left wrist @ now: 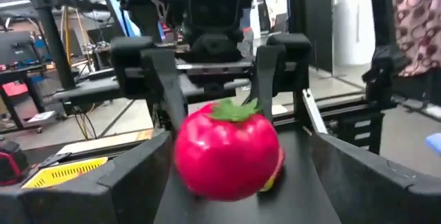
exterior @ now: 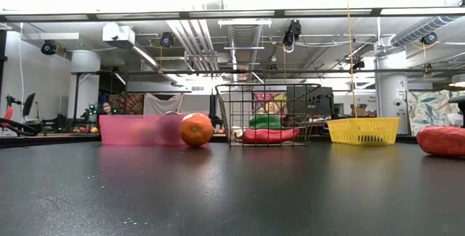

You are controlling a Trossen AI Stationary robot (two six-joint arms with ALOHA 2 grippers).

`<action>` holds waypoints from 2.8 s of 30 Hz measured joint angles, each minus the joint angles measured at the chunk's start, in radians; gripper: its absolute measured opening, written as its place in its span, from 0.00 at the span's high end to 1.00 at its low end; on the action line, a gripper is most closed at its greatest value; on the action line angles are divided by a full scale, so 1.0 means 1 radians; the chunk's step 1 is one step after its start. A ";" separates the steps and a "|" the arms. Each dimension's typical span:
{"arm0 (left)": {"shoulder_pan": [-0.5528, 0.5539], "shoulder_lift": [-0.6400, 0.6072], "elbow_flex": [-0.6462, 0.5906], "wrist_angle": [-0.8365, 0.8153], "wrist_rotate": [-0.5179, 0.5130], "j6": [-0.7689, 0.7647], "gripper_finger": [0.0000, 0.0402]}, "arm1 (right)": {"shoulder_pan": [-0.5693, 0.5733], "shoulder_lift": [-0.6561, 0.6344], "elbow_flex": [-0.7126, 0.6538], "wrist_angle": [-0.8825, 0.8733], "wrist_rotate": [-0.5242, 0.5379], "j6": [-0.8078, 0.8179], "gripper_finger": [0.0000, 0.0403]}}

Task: Sort produce into baskets
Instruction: Put the red tomato into the red bin

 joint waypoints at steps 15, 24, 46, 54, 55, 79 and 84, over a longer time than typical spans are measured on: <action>0.004 0.132 0.092 -0.016 -0.147 -0.034 0.19 | -0.002 -0.004 0.000 -0.007 0.016 0.000 0.28; 0.007 0.136 0.104 -0.015 -0.128 -0.067 0.19 | -0.003 -0.003 0.000 0.004 0.015 -0.012 0.28; 0.012 0.196 0.115 0.059 -0.126 0.003 0.19 | -0.004 -0.002 -0.001 0.013 0.014 -0.027 0.28; 0.012 0.191 0.115 0.060 -0.126 0.006 0.27 | -0.004 -0.002 -0.001 0.013 0.014 -0.028 0.28; 0.012 0.190 0.115 0.060 -0.126 0.006 0.29 | -0.004 -0.002 -0.001 0.013 0.014 -0.028 0.28; 0.005 0.159 0.115 -0.003 -0.129 -0.007 0.38 | -0.004 -0.002 0.000 0.008 0.013 -0.026 0.26; 0.005 0.143 0.115 -0.032 -0.129 -0.022 0.38 | -0.004 -0.003 0.000 0.007 0.013 -0.016 0.21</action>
